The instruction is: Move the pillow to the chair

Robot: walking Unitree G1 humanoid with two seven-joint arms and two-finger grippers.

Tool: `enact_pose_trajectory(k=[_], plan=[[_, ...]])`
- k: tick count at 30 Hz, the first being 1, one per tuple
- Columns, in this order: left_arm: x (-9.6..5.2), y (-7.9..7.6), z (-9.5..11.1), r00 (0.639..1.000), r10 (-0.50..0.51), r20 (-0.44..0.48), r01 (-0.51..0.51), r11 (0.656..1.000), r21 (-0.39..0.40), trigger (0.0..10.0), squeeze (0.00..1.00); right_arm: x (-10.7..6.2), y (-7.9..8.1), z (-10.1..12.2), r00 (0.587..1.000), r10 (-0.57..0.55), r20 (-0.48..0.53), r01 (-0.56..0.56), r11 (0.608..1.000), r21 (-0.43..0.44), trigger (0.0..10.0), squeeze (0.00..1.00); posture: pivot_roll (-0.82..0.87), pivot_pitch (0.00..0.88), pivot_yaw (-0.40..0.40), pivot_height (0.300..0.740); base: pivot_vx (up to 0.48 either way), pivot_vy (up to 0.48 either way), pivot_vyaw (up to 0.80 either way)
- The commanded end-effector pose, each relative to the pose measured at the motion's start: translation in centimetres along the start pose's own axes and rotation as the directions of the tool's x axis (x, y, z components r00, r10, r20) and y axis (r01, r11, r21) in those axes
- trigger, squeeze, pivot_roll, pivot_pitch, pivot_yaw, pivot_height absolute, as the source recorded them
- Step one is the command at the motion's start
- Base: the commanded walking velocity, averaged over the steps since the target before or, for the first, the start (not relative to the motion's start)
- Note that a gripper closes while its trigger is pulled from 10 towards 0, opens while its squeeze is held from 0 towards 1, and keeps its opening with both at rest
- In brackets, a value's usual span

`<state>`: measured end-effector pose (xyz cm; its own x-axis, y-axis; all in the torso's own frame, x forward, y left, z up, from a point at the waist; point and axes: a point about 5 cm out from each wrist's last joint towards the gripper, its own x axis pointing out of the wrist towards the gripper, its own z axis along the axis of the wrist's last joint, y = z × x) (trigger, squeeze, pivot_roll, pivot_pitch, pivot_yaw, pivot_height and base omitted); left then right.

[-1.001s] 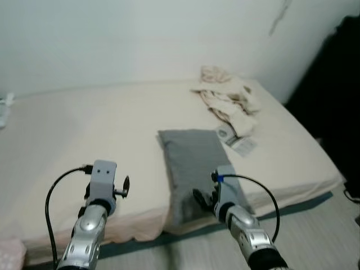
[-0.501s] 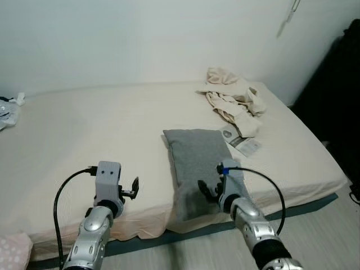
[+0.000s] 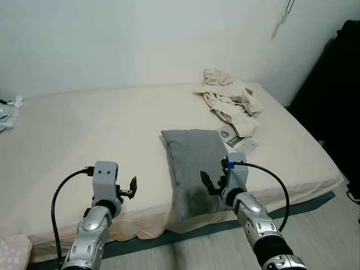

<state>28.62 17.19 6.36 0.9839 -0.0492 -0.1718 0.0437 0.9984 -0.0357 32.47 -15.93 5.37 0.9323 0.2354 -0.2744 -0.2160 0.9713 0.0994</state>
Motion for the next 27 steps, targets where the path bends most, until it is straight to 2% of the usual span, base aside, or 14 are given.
enact_pose_trajectory(k=[1, 5, 9, 27], plan=[[-0.24, -0.09, -0.5, 1.0, -0.003, -0.02, 0.003, 1.0, -0.013, 10.0, 0.0, -0.05, -0.36, -0.18, 1.0, -0.012, -0.001, 0.012, 1.0, 0.015, 10.0, 0.0, 0.06, 0.078, -0.031, 0.696, 0.0, 0.0, 0.0], [-0.24, -0.16, -0.49, 1.0, -0.008, -0.018, 0.007, 1.0, -0.014, 10.0, 0.0, -0.05, -0.48, -0.08, 1.0, -0.014, 0.004, 0.014, 1.0, 0.01, 10.0, 0.0, 0.06, 0.076, -0.03, 0.676, 0.0, 0.0, 0.0], [-0.21, -0.31, -0.49, 1.0, -0.015, -0.019, 0.015, 1.0, -0.013, 10.0, 0.0, -0.06, -0.27, 0.14, 1.0, 0.005, 0.03, -0.006, 1.0, 0.017, 10.0, 0.0, 0.05, 0.071, -0.028, 0.676, 0.0, 0.0, 0.0], [-0.05, -0.45, -0.37, 0.999, -0.033, -0.024, 0.033, 0.999, 0.019, 10.0, 0.0, -0.16, 0.36, -0.51, 0.999, 0.032, 0.018, -0.032, 0.999, 0.019, 10.0, 0.0, 0.06, 0.073, -0.026, 0.622, 0.0, 0.0, 0.0]])
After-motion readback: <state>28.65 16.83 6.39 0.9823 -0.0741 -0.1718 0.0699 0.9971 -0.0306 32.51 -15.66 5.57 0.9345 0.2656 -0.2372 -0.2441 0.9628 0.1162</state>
